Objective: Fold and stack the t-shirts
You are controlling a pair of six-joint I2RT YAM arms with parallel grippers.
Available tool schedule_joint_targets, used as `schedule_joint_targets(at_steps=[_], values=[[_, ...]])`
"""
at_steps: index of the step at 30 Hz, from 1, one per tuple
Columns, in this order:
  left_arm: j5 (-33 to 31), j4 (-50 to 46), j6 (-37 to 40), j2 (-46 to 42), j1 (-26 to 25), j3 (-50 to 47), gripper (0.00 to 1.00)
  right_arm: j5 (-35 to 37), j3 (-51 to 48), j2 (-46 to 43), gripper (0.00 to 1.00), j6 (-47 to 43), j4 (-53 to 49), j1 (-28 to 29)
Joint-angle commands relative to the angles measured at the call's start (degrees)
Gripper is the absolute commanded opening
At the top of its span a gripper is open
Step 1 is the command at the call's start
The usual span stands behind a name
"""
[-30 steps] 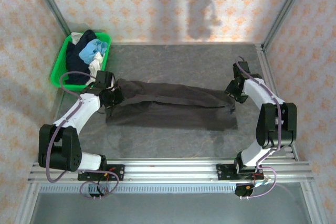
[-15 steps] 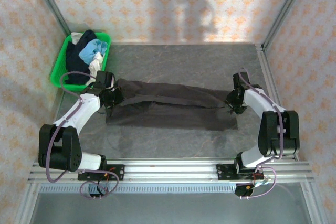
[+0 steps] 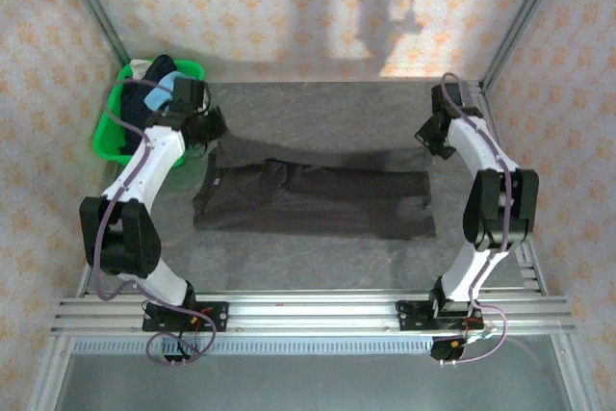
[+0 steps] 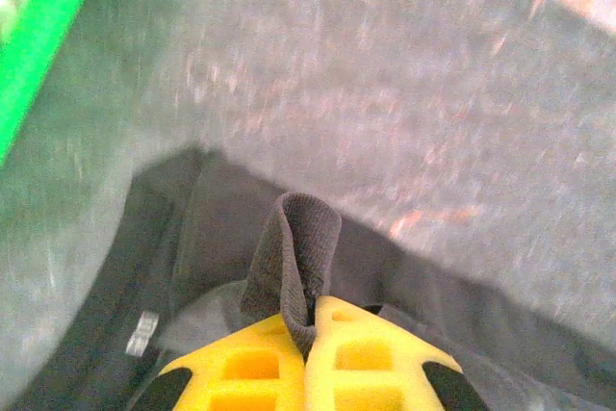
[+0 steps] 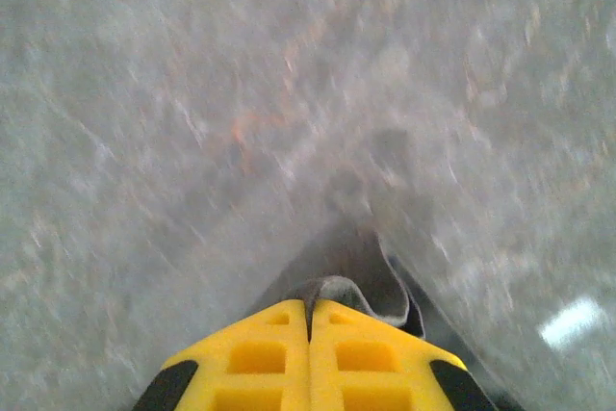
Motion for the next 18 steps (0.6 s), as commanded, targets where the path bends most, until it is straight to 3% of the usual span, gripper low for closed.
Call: schedule_joint_targets(at_steps=[1,3,11,18], values=[[-4.3,-5.3,1.9,2.2,0.9,5.3,0.00,3.1,4.7,4.9,0.00,-3.4,-7.3,-1.2],[-3.7,-4.6,2.1,0.9,0.9,3.0,0.00,1.8,2.4,4.7,0.00,-3.5,-6.1,-1.2],[-3.9,0.5,0.7,-14.7,0.8,-21.7,0.00,-0.2,-11.4,-1.2,0.00,-5.3,0.2,-1.3],[-4.7,1.3,-0.4,-21.9,0.4,-33.4,0.00,-1.4,-17.9,-4.9,0.00,-5.6,1.4,-1.3]])
